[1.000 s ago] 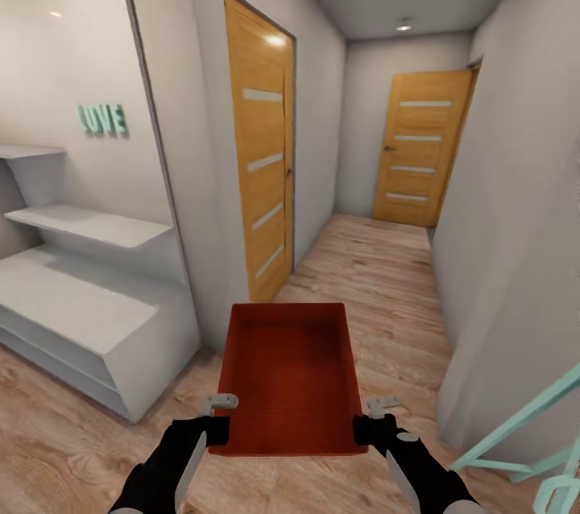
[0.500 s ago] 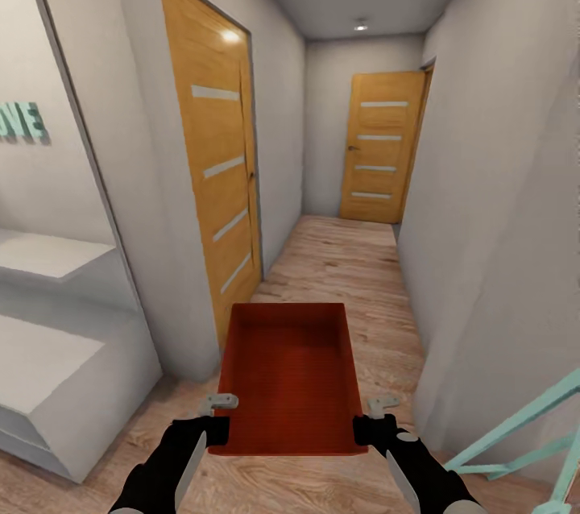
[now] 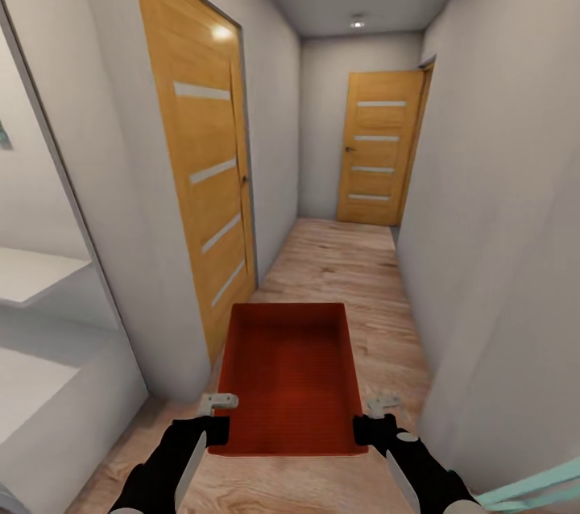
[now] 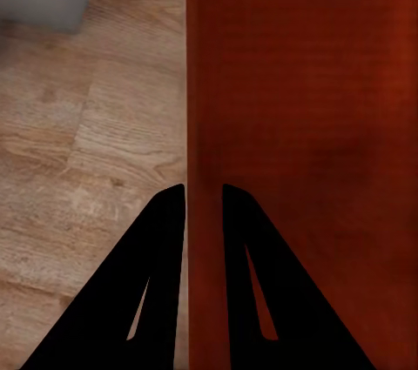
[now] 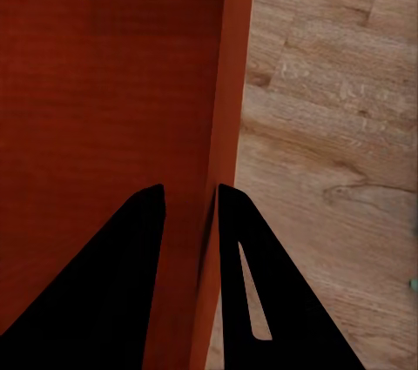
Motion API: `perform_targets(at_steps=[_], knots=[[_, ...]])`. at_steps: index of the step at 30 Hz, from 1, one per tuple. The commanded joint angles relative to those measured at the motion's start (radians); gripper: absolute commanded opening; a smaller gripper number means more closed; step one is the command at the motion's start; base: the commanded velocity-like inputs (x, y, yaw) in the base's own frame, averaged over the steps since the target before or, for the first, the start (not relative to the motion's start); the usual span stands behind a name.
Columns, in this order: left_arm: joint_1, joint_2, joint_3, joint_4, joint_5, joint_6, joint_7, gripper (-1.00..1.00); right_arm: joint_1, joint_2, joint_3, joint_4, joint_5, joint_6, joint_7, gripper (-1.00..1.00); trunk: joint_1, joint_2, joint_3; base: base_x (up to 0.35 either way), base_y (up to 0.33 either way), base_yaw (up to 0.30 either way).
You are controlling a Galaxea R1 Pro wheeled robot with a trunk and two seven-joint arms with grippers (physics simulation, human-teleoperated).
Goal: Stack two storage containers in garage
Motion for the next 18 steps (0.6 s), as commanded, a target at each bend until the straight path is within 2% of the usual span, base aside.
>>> perform_targets(at_steps=[1, 18], knots=[[-0.001, 0.006, 0.002, 0.0, -0.042, 0.006, 0.021, -1.0, -0.001, -0.001, 0.022, -0.005, 0.012, 0.004, 0.003, -1.0, 0.001, -0.002, -0.002, 0.327, 0.0, 0.0], [-0.001, 0.006, 0.002, 0.0, -0.042, 0.006, 0.021, -1.0, -0.001, -0.001, 0.022, -0.005, 0.01, 0.006, 0.003, -1.0, 0.001, -0.002, -0.002, 0.327, 0.0, 0.0]])
